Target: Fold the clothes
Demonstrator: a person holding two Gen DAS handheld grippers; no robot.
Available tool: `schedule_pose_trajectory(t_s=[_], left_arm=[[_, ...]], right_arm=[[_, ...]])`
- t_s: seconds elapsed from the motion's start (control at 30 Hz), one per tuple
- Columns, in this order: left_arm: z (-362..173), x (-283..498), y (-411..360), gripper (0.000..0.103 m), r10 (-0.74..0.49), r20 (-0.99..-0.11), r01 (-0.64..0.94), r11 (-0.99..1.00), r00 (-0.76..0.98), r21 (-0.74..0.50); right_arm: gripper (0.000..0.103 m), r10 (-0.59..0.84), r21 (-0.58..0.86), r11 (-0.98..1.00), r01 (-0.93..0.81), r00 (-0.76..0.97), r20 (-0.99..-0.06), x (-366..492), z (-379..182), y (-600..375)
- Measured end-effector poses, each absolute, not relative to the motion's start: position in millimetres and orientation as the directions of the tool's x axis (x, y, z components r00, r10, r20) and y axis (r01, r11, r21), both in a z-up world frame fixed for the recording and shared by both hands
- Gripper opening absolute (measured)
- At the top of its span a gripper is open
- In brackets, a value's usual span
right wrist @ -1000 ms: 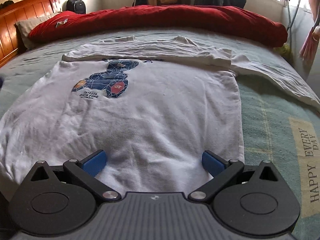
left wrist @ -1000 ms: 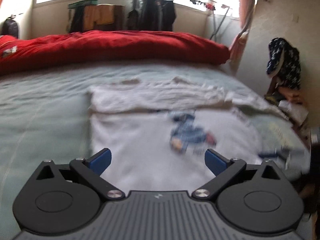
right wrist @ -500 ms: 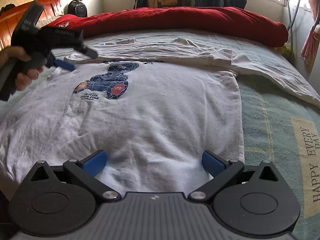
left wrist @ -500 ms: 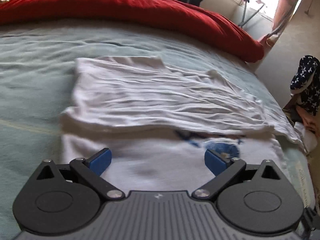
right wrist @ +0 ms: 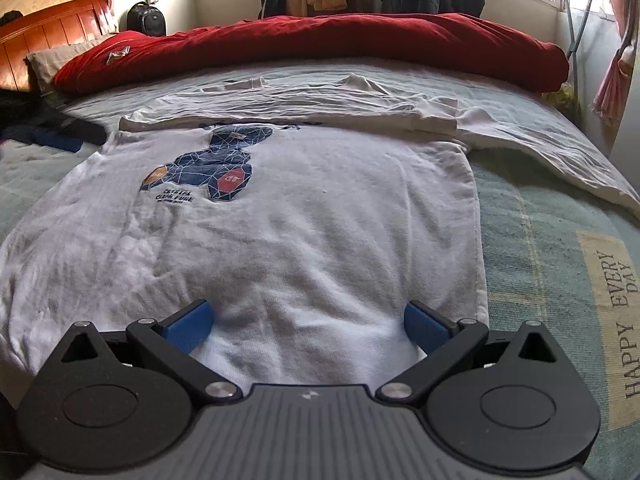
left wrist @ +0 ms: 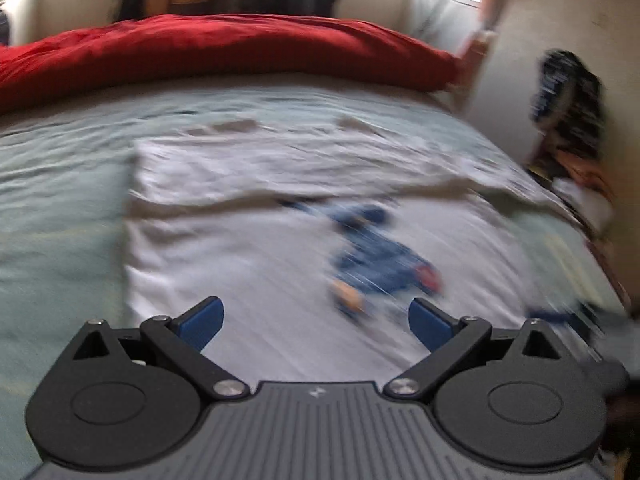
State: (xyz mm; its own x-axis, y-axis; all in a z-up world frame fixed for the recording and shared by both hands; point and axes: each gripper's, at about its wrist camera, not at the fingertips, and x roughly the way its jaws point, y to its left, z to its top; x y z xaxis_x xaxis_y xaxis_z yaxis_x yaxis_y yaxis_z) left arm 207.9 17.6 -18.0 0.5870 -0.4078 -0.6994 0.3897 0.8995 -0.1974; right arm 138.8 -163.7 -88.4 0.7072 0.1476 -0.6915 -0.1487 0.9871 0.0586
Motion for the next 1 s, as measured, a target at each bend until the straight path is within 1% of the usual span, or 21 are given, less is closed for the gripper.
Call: schedule_pose_trajectory(t_s=[0.13, 0.23, 0.3, 0.4, 0.53, 0.77, 0.9, 1.0], left_arm=[[-32, 165, 1, 0.098, -0.394, -0.704, 0.407, 0.899, 0.591, -0.162], [-50, 145, 0, 0.098, -0.351, -0.726, 0.367, 0.919, 0.592, -0.145], [-59, 133, 3, 0.098, -0.303, -0.734, 0.338, 0.935, 0.607, -0.107], [-63, 114, 7, 0.099, -0.273, -0.726, 0.335, 0.94, 0.631, -0.062], [-60, 105, 15, 0.099, -0.266, -0.726, 0.3, 0.95, 0.634, -0.087], [-53, 104, 12, 0.099, -0.261, -0.71, 0.295, 0.952, 0.654, -0.078], [-57, 106, 12, 0.099, -0.248, -0.722, 0.283, 0.956, 0.645, -0.076], [-55, 105, 12, 0.099, -0.242, -0.721, 0.282, 0.957, 0.649, -0.067]], right_arm=[[0.103, 0.147, 0.052, 0.987, -0.153, 0.719, -0.679, 136, -90, -163], [0.103, 0.149, 0.044, 0.986, -0.162, 0.726, -0.672, 133, -90, -163], [0.103, 0.15, 0.043, 0.986, -0.164, 0.728, -0.669, 132, -90, -163], [0.103, 0.151, 0.044, 0.986, -0.162, 0.734, -0.663, 130, -91, -163], [0.103, 0.15, 0.045, 0.986, -0.16, 0.742, -0.654, 129, -92, -164], [0.103, 0.161, 0.045, 0.984, -0.172, 0.753, -0.638, 125, -93, -165], [0.103, 0.171, 0.059, 0.983, -0.176, 0.737, -0.654, 125, -87, -167], [0.103, 0.22, 0.149, 0.976, -0.161, 0.716, -0.663, 126, -76, -182]])
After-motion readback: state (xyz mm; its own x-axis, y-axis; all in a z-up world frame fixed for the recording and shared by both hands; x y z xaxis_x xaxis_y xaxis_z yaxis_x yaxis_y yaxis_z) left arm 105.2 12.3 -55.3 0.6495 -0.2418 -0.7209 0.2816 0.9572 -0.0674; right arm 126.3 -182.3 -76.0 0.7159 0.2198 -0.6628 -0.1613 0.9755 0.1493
